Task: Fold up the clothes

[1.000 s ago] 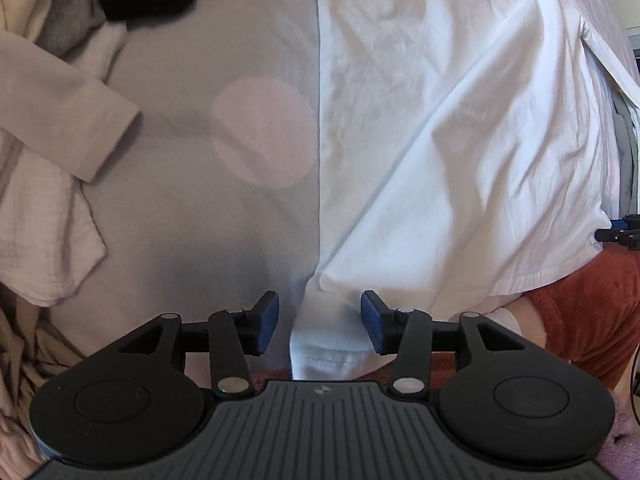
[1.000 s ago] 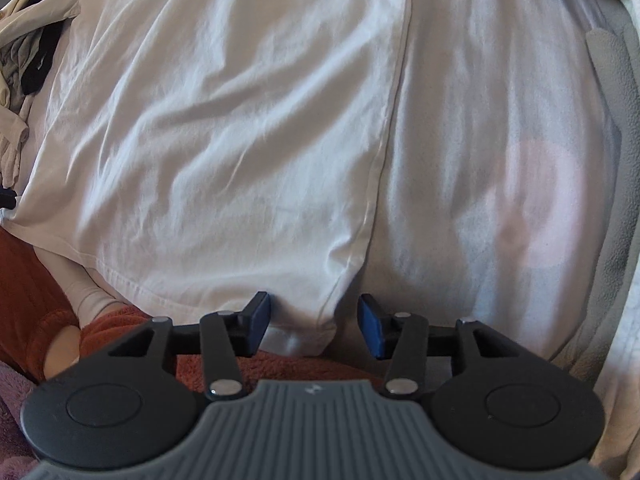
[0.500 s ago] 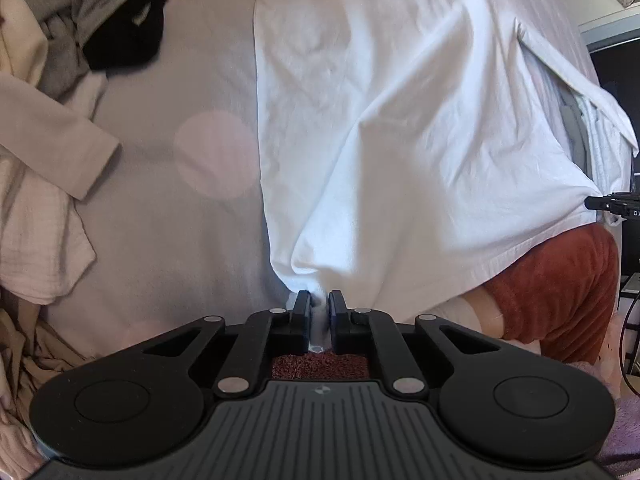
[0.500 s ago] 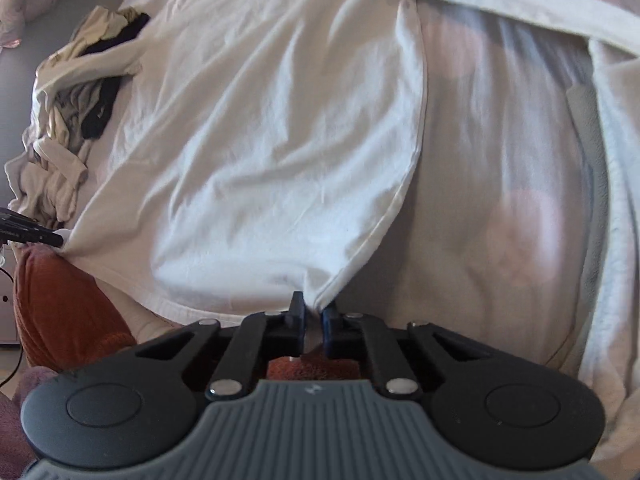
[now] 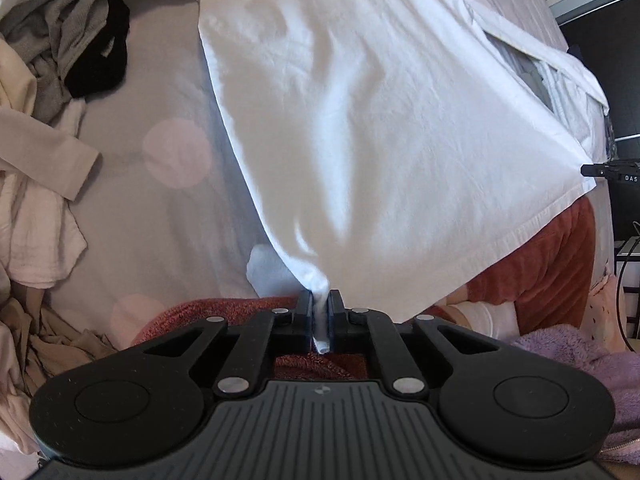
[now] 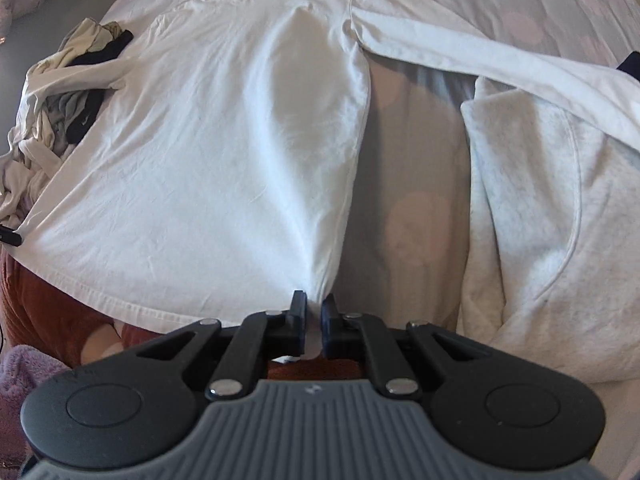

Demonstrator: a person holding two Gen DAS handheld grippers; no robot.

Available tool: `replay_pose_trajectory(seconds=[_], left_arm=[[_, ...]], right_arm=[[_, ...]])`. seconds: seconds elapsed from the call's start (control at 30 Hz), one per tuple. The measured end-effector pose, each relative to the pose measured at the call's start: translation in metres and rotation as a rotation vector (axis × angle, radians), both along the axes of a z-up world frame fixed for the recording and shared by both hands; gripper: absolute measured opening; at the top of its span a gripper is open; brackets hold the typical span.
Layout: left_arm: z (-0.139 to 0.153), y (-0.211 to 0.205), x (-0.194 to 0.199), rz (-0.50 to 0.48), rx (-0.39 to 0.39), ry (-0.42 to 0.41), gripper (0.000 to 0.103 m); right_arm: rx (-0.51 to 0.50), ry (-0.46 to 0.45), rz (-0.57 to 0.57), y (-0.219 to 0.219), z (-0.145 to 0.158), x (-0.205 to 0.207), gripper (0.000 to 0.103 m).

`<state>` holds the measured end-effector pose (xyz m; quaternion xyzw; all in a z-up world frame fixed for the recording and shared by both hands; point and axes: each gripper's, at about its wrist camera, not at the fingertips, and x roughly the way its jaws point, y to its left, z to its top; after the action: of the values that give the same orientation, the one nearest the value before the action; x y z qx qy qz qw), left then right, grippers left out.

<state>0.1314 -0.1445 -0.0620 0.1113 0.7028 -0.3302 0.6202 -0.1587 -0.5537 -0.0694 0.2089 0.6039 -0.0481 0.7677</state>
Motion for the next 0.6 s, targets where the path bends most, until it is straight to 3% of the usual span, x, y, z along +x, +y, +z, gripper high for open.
replay_pose_trajectory(seconds=[0.3,0.4,0.5,0.53,0.6], left_arm=[[-0.035,-0.004,0.014,0.063,0.063,0.036,0.008],[-0.046,-0.006,0.017,0.076,0.064,0.073,0.009],[-0.047,-0.003,0.021,0.09,0.053,0.081,0.019],[-0.046,-0.002,0.022,0.093,0.049,0.079,0.023],[-0.043,0.001,0.025,0.103,0.032,0.076,0.029]], right_arm=[[0.001,0.054,0.024,0.007,-0.044,0.014,0.01],[-0.007,0.064,0.035,0.007,-0.05,0.018,0.016],[-0.024,0.07,0.041,0.005,-0.048,0.02,0.025],[-0.033,0.069,0.043,0.005,-0.046,0.02,0.033],[-0.05,0.057,0.038,0.002,-0.039,0.02,0.036]])
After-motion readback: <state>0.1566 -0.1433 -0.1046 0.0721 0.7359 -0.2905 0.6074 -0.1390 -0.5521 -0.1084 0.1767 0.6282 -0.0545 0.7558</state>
